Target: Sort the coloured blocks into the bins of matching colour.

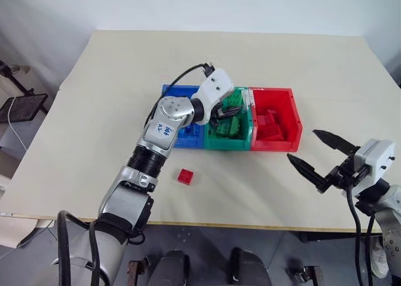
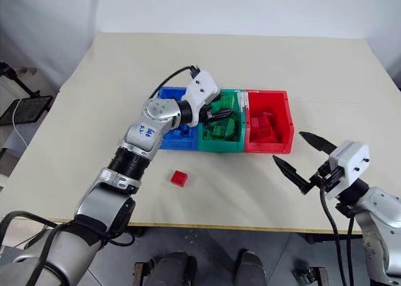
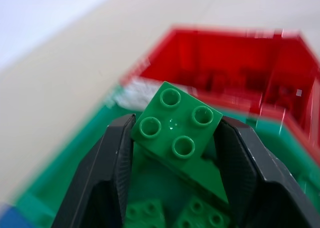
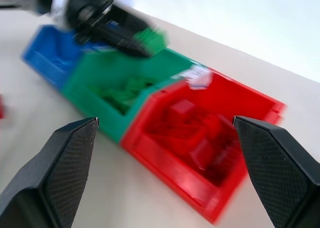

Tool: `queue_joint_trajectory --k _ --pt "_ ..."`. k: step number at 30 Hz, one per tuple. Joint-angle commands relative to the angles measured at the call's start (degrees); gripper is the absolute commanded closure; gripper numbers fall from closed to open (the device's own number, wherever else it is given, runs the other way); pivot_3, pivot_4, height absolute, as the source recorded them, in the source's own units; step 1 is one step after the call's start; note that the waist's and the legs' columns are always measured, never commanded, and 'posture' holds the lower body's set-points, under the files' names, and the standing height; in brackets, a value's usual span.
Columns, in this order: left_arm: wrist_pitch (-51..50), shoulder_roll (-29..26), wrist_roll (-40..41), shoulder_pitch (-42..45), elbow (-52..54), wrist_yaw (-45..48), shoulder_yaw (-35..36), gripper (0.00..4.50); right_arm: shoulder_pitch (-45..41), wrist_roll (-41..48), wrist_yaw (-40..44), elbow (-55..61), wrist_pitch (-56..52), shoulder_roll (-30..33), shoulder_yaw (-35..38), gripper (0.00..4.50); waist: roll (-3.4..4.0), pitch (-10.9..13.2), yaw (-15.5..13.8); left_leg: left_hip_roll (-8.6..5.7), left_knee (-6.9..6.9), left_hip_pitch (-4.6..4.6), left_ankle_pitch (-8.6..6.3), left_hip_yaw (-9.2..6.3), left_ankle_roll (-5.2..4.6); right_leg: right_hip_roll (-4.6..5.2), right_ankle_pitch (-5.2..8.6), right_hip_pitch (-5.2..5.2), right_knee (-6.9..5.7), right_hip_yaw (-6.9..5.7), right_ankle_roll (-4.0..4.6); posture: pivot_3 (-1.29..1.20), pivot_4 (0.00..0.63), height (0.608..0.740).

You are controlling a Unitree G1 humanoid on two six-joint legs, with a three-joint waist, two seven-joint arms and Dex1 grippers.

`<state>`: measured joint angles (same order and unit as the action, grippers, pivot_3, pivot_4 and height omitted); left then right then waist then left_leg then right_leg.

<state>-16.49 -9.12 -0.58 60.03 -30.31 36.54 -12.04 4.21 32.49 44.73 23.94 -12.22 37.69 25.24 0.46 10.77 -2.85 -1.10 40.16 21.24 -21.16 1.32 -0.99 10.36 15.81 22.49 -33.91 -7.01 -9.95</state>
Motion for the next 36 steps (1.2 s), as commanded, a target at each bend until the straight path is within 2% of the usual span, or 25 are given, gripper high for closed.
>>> queue_joint_trajectory --k 1,4,10,12,15,19,23,27,31,33,36 --pt "-0.73 -0.39 1.92 0.00 6.28 2.03 1.14 0.85 -0.72 4.22 0.84 3.65 -2.71 1.62 0.48 0.00 0.00 0.00 0.13 0.00 -0.02 0.00 0.00 0.00 0.00 0.00 0.00 0.01 0.00 -0.01 0.00 0.00 0.150 0.740" --pt "-1.19 -3.41 3.16 -3.02 12.23 5.09 1.78 0.01 -2.20 5.08 3.26 3.54 -3.57 2.79 -1.55 0.00 0.01 -0.01 0.42 0.01 -0.03 -0.01 0.00 0.00 0.00 0.00 0.00 0.01 0.01 0.00 0.00 0.00 0.150 0.740" --pt "1.45 -12.47 8.38 -12.27 23.85 12.40 5.94 0.01 -6.66 4.81 10.99 0.24 -2.91 5.58 -6.33 0.00 0.02 -0.01 1.68 0.05 -0.03 -0.07 0.00 -0.01 0.01 -0.01 0.00 -0.01 -0.05 0.02 0.00 0.00 0.150 0.740" --pt "4.54 -17.74 9.71 -17.21 26.33 16.66 7.75 0.01 -8.37 3.71 15.01 -1.61 -1.94 6.98 -8.80 0.00 0.02 -0.01 1.79 0.07 -0.02 -0.07 0.00 -0.02 0.01 -0.01 0.00 0.00 -0.04 0.02 0.00 0.00 0.150 0.740" --pt "7.52 -28.02 14.19 -28.77 30.71 24.39 14.47 0.01 -12.26 1.76 22.41 -5.36 -0.04 8.73 -14.36 0.00 0.04 -0.02 2.90 0.11 -0.06 -0.13 0.00 -0.01 0.02 -0.01 0.00 0.01 -0.04 0.04 0.00 0.00 0.150 0.740" --pt "7.61 -34.43 20.69 -40.96 32.52 28.36 23.77 0.01 -17.08 1.22 28.75 -8.29 -0.74 8.79 -20.66 0.00 0.01 0.00 2.68 0.15 -0.06 -0.11 -0.02 -0.08 0.04 -0.02 0.00 -0.02 -0.04 -0.03 0.00 0.00 0.150 0.740" --pt "12.12 -38.17 19.93 -49.46 30.94 30.32 27.69 0.01 -20.34 -0.56 31.61 -11.24 1.51 7.45 -23.93 0.00 -0.01 -0.02 1.76 0.07 0.05 -0.07 -0.02 -0.24 0.03 0.05 0.00 -0.11 -0.03 -0.11 0.00 0.00 0.150 0.740" --pt "13.05 -38.92 19.90 -53.86 34.41 28.61 28.96 0.01 -21.14 -2.11 33.88 -13.96 4.24 6.91 -25.02 0.00 -0.01 -0.01 1.27 0.05 0.06 -0.07 -0.02 -0.23 0.04 0.07 0.00 -0.12 -0.02 -0.13 0.00 0.00 0.150 0.740" --pt "4.64 -36.79 25.84 -57.67 48.50 23.61 29.09 0.01 -19.73 -3.32 34.35 -16.34 9.38 7.08 -22.17 0.00 -0.10 -0.03 1.43 0.05 0.06 -0.07 -0.02 -0.25 0.04 0.08 0.00 -0.13 -0.04 -0.13 0.00 0.00 0.150 0.740" --pt "-0.57 -35.71 25.96 -58.25 54.85 18.79 27.03 0.01 -18.72 -4.63 34.58 -18.74 12.38 7.93 -20.61 0.00 -0.10 -0.03 1.53 0.08 0.04 -0.11 -0.03 -0.25 0.05 0.07 0.00 -0.12 -0.07 -0.11 0.00 0.00 0.150 0.740" --pt "-11.14 -35.36 22.19 -57.61 61.19 10.94 20.30 0.01 -15.27 -4.41 34.02 -19.90 12.87 9.17 -17.76 0.00 -0.07 -0.05 1.38 0.06 0.04 -0.13 -0.03 -0.23 0.06 0.08 0.00 -0.14 -0.07 -0.09 0.00 0.00 0.150 0.740"
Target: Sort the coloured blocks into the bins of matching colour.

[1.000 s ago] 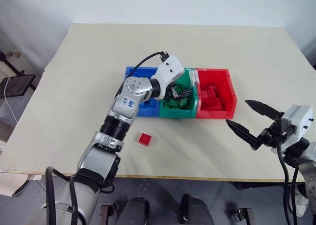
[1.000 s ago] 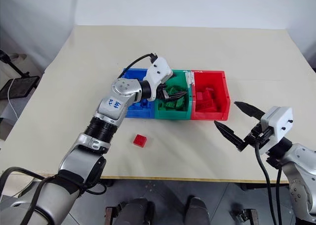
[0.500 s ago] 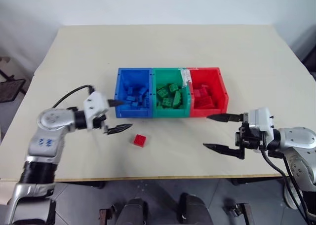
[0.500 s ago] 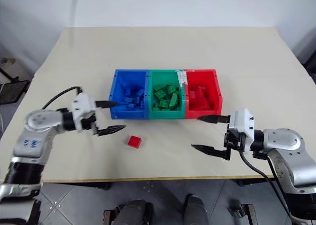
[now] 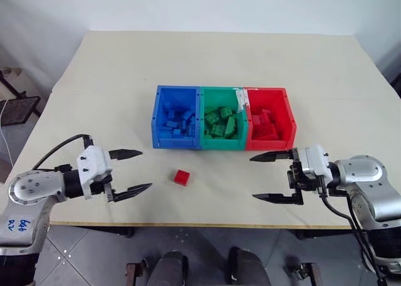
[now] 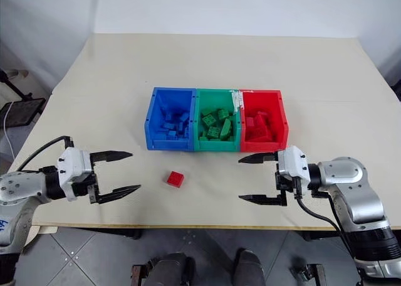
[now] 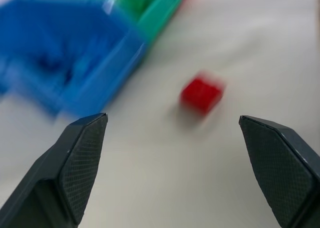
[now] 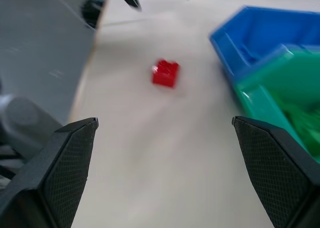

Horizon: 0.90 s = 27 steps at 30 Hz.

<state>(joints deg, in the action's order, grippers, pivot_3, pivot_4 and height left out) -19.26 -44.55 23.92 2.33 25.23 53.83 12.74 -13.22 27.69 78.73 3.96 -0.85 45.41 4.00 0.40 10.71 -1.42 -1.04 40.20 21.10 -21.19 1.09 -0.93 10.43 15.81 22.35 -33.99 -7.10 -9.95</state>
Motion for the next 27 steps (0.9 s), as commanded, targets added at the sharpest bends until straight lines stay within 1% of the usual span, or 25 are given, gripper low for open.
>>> queue_joint_trajectory --k 1,2,5,7,9,13,16,20,24,26,27 --pt "-10.52 0.26 -2.23 0.67 6.63 -7.40 -6.16 0.01 3.16 0.43 -0.18 0.39 1.48 1.56 3.97 0.00 0.00 0.00 0.03 0.00 0.00 0.01 0.00 0.01 0.00 0.00 0.00 0.00 0.00 0.00 0.00 0.00 0.150 0.740" --pt "-13.51 0.74 -2.69 1.90 7.34 -9.36 -8.15 0.01 4.16 0.42 -0.53 0.68 1.43 1.71 4.52 0.00 0.00 0.00 0.05 0.01 0.00 -0.01 0.00 0.03 0.00 -0.02 0.00 0.00 -0.01 0.01 0.00 0.00 0.150 0.740" --pt "-24.98 4.92 -5.24 7.21 7.68 -18.38 -14.18 0.01 6.97 0.72 -1.91 1.64 0.79 2.09 6.55 0.00 0.01 0.00 -0.13 0.02 0.02 -0.02 0.01 0.06 0.00 -0.03 0.00 0.00 -0.04 0.05 0.00 0.00 0.150 0.740" --pt "-30.56 8.52 -6.87 10.37 6.88 -23.10 -17.78 0.01 8.37 0.89 -2.89 2.81 0.29 2.08 7.16 0.00 0.00 -0.01 -0.05 0.01 0.06 -0.02 0.01 0.09 -0.01 -0.04 0.00 0.00 -0.04 0.10 0.01 0.00 0.150 0.740" --pt "-35.83 12.27 -6.59 12.30 6.67 -26.14 -20.17 0.01 10.26 1.11 -3.81 4.42 -0.02 1.88 7.89 0.00 0.00 -0.02 -0.10 0.00 0.06 -0.02 0.01 0.09 -0.01 -0.03 0.00 0.01 -0.06 0.13 0.01 0.00 0.150 0.740" --pt "-42.99 13.33 -7.12 13.74 7.57 -28.93 -22.33 0.01 13.95 1.63 -5.62 7.47 -1.11 1.88 9.50 0.00 0.01 -0.03 -0.08 0.02 0.01 -0.01 0.00 0.07 0.00 -0.04 0.00 0.05 -0.06 0.11 0.01 0.00 0.150 0.740" --pt "-44.93 11.25 -7.90 14.74 7.32 -29.13 -23.80 0.57 15.29 1.70 -6.32 8.51 -1.48 1.90 10.08 0.00 0.00 -0.03 -0.03 0.02 0.02 -0.06 0.01 0.09 0.00 -0.04 0.00 0.00 -0.03 0.16 0.01 0.00 0.150 0.740" --pt "-44.51 7.79 -7.76 15.26 7.27 -27.18 -25.05 1.81 15.71 1.76 -7.18 9.11 -1.84 1.68 10.25 0.00 0.06 -0.07 0.05 0.05 -0.03 -0.17 0.01 0.08 0.01 -0.07 0.00 0.00 -0.01 0.30 0.01 0.00 0.150 0.740" --pt "-42.94 6.47 -7.37 15.98 6.91 -25.68 -25.27 3.02 16.04 1.72 -7.64 9.37 -1.87 1.69 10.13 0.00 0.06 -0.07 -0.01 0.04 -0.03 -0.16 0.01 0.08 0.01 -0.07 0.00 0.00 0.03 0.31 0.01 0.00 0.150 0.740" --pt "-41.02 6.68 -7.52 16.76 6.15 -24.90 -25.17 3.03 16.26 1.73 -8.07 9.55 -2.01 1.69 10.30 0.00 0.06 -0.07 -0.12 0.02 -0.02 -0.14 0.01 0.09 0.00 -0.06 0.00 0.00 0.04 0.32 0.01 0.00 0.150 0.740" --pt "-37.55 7.46 -7.55 17.17 5.47 -23.99 -24.89 3.03 16.52 1.71 -8.77 9.71 -2.21 1.65 10.77 0.00 0.06 -0.07 -0.20 0.02 -0.01 -0.14 0.01 0.09 0.00 -0.06 0.00 -0.01 0.05 0.31 0.01 0.00 0.150 0.740"
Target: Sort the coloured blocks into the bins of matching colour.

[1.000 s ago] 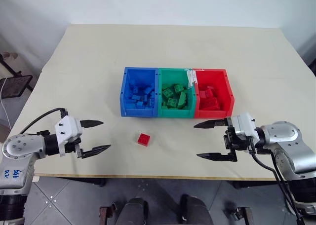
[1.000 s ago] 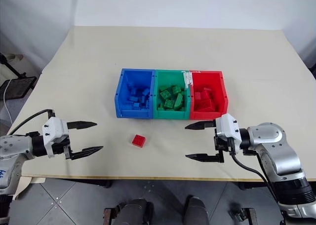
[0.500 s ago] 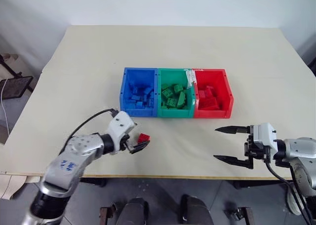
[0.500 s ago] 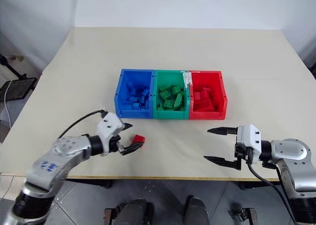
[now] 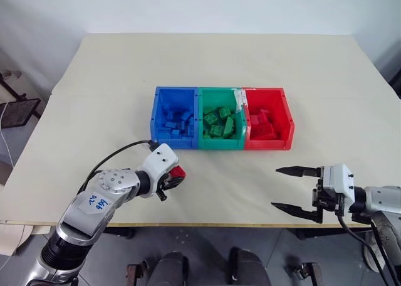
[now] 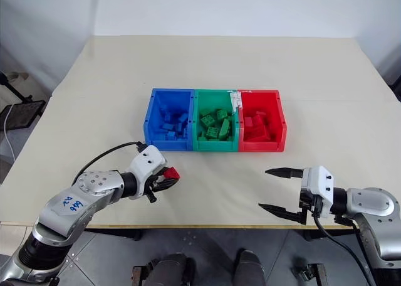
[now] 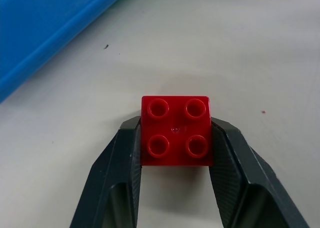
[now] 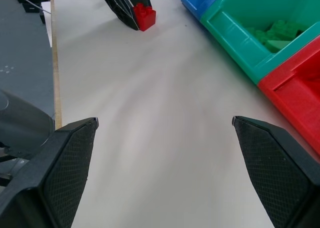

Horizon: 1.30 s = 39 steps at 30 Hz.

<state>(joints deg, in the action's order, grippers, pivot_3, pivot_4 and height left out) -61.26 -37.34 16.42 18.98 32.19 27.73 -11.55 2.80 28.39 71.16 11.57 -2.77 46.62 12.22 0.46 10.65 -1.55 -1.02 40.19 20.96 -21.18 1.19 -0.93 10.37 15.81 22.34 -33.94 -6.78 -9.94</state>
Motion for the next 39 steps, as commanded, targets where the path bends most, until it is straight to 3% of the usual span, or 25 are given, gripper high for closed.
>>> queue_joint_trajectory --k 1,4,7,11,15,20,24,29,33,39 --pt "10.34 3.19 1.06 2.03 -2.88 3.43 0.79 3.03 1.24 1.20 -3.60 2.35 -0.80 -0.07 4.73 0.00 0.00 0.00 -0.16 -0.01 0.01 0.01 0.00 0.01 0.00 0.00 0.00 -0.01 0.01 -0.01 0.00 0.00 0.150 0.740" --pt "22.80 10.44 2.76 7.69 -7.58 6.32 2.60 3.03 3.89 2.63 -11.32 4.64 -2.87 -2.91 10.52 0.00 -0.10 0.04 -1.63 -0.08 0.19 0.24 0.01 0.04 -0.03 0.05 0.00 0.03 0.05 -0.04 0.00 0.00 0.150 0.740" --pt "30.82 15.12 -0.45 13.64 -13.83 6.85 0.25 3.03 6.70 4.59 -16.67 8.49 -6.23 -5.37 13.89 0.00 -0.11 -0.01 -1.64 -0.08 0.32 0.28 0.01 0.02 -0.02 0.04 -0.01 -0.01 0.07 -0.06 0.00 0.00 0.150 0.740" --pt "41.73 25.15 -8.89 28.11 -33.71 2.62 -5.02 3.03 10.58 4.72 -24.05 12.95 -8.88 -8.32 18.44 0.00 -0.12 -0.01 -2.55 -0.14 0.31 0.26 0.03 0.13 -0.06 0.02 -0.01 -0.04 0.14 -0.06 -0.01 0.00 0.150 0.740" --pt "53.90 29.92 -14.26 36.23 -50.09 2.14 -6.72 3.03 11.21 5.15 -29.24 15.92 -10.80 -10.06 19.90 0.00 -0.13 -0.02 -2.30 -0.18 0.23 0.23 0.02 0.37 -0.19 0.06 -0.01 0.01 0.20 0.05 -0.02 0.00 0.150 0.740" --pt "68.37 39.15 -18.16 52.03 -81.76 -0.46 -5.84 3.03 13.09 3.58 -37.97 20.45 -14.23 -13.40 21.00 0.00 -0.17 0.00 -2.30 -0.18 0.02 0.27 0.04 0.49 -0.26 0.06 -0.01 0.13 0.27 0.04 -0.02 0.00 0.150 0.740" --pt "74.39 41.91 -19.50 56.56 -93.63 0.46 -4.62 3.03 14.11 3.70 -39.32 22.44 -13.91 -14.83 20.42 0.00 -0.16 -0.01 -2.44 -0.21 -0.07 0.24 -0.03 0.66 -0.44 0.12 -0.05 0.13 0.41 0.04 -0.10 0.00 0.150 0.740" --pt "76.93 43.60 -18.61 57.32 -98.15 3.34 -1.19 1.37 14.63 2.99 -39.74 23.26 -13.26 -15.69 19.56 0.00 -0.17 -0.01 -1.92 -0.19 -0.13 0.25 -0.05 0.76 -0.48 0.13 -0.07 0.23 0.41 0.03 -0.12 0.00 0.150 0.740" --pt "79.19 40.39 -19.25 55.25 -95.06 4.90 -0.03 0.12 14.07 2.01 -38.44 22.09 -11.77 -15.76 17.65 0.00 -0.17 -0.01 -1.58 -0.19 -0.10 0.24 -0.05 0.76 -0.48 0.13 -0.07 0.22 0.39 0.03 -0.12 0.00 0.150 0.740" --pt "76.20 28.55 -11.18 38.67 -65.90 21.11 2.19 0.05 11.27 1.22 -30.71 17.44 -6.52 -12.86 14.63 0.00 -0.07 -0.06 0.18 -0.11 -0.14 0.08 -0.05 0.77 -0.47 0.12 -0.07 0.26 0.14 0.06 -0.12 0.00 0.150 0.740"
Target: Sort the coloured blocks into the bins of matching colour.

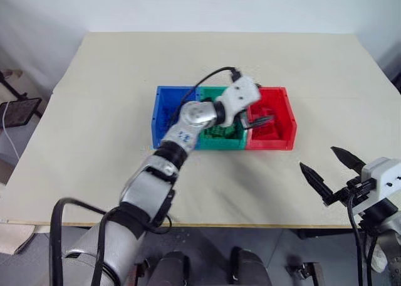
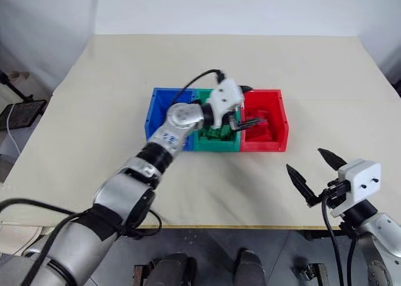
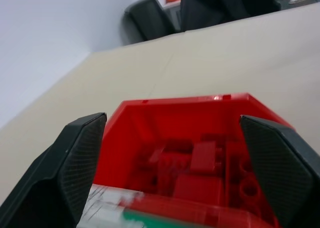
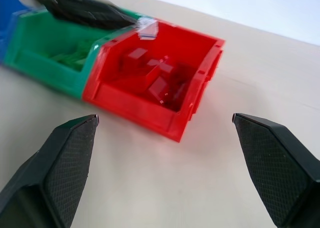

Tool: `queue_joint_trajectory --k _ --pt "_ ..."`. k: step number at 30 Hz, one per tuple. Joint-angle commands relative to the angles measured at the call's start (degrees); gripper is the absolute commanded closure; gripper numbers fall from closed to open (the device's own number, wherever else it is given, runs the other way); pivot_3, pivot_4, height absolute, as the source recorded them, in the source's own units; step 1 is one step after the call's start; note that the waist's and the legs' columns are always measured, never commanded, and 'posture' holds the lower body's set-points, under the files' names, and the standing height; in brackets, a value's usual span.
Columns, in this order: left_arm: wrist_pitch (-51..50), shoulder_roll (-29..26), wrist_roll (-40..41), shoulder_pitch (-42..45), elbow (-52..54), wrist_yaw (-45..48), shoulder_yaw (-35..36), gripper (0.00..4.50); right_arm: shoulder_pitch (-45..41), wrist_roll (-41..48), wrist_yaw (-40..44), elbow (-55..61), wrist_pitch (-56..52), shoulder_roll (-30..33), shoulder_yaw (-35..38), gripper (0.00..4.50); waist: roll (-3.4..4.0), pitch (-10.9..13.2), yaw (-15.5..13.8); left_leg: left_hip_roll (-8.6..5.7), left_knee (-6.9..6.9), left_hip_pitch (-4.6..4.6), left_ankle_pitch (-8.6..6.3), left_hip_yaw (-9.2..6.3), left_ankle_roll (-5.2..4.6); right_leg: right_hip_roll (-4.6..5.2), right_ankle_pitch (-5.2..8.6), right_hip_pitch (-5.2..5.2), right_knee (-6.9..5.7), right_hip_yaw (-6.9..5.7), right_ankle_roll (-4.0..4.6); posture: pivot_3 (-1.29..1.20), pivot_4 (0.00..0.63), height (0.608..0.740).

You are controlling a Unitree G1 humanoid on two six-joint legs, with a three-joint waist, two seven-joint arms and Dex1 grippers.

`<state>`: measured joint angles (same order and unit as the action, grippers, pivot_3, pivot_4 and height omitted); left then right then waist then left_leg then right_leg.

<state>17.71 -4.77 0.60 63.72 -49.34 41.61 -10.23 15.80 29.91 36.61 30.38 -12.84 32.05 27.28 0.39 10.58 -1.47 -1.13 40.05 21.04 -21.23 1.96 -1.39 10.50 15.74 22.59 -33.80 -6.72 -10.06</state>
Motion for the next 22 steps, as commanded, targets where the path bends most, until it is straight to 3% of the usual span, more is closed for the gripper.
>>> queue_joint_trajectory --k 1,6,8,13,17,22 --pt "-4.01 -6.58 5.38 -9.11 20.92 8.74 1.09 0.05 -2.55 -0.05 5.46 -2.57 4.23 2.33 -0.79 0.00 0.01 0.00 0.37 0.00 0.01 0.02 0.00 -0.01 0.01 0.00 0.00 0.00 0.02 -0.01 0.00 0.00 0.150 0.740" --pt "-13.78 -19.65 10.51 -23.40 41.64 13.31 5.34 0.05 -7.32 -0.37 15.07 -10.03 7.63 7.08 -3.83 0.00 0.02 -0.01 0.66 0.05 0.07 -0.01 -0.02 -0.12 0.05 0.00 0.00 -0.02 -0.06 -0.03 0.00 0.00 0.150 0.740" --pt "-14.59 -25.02 12.43 -30.37 44.94 14.75 9.17 0.05 -10.04 0.18 19.64 -13.39 8.82 8.50 -6.00 0.00 0.02 -0.01 0.75 0.05 0.14 -0.01 -0.03 -0.14 0.05 0.00 0.00 -0.07 -0.03 -0.03 0.00 0.00 0.150 0.740" --pt "-17.50 -32.54 15.72 -44.80 51.79 14.80 16.96 0.05 -15.98 -1.82 24.75 -19.32 11.02 9.84 -10.44 0.00 0.02 -0.01 0.30 0.06 0.17 -0.07 -0.05 -0.23 0.09 0.00 0.00 -0.15 -0.06 -0.09 0.00 0.00 0.150 0.740" --pt "-18.66 -36.00 15.84 -53.76 56.99 13.53 20.96 0.05 -19.01 -2.69 24.59 -21.80 11.65 8.76 -12.30 0.00 0.01 0.00 0.00 0.11 0.16 -0.07 -0.08 -0.23 0.14 -0.01 0.00 -0.14 -0.05 -0.10 0.00 0.00 0.150 0.740" --pt "-19.23 -35.65 14.85 -55.39 58.31 9.71 22.12 0.05 -19.48 -1.49 21.11 -20.88 9.64 6.97 -11.46 0.00 0.01 0.00 -0.49 0.03 0.28 -0.03 -0.08 -0.41 0.14 0.01 0.00 -0.25 -0.06 -0.12 0.00 0.00 0.150 0.740"
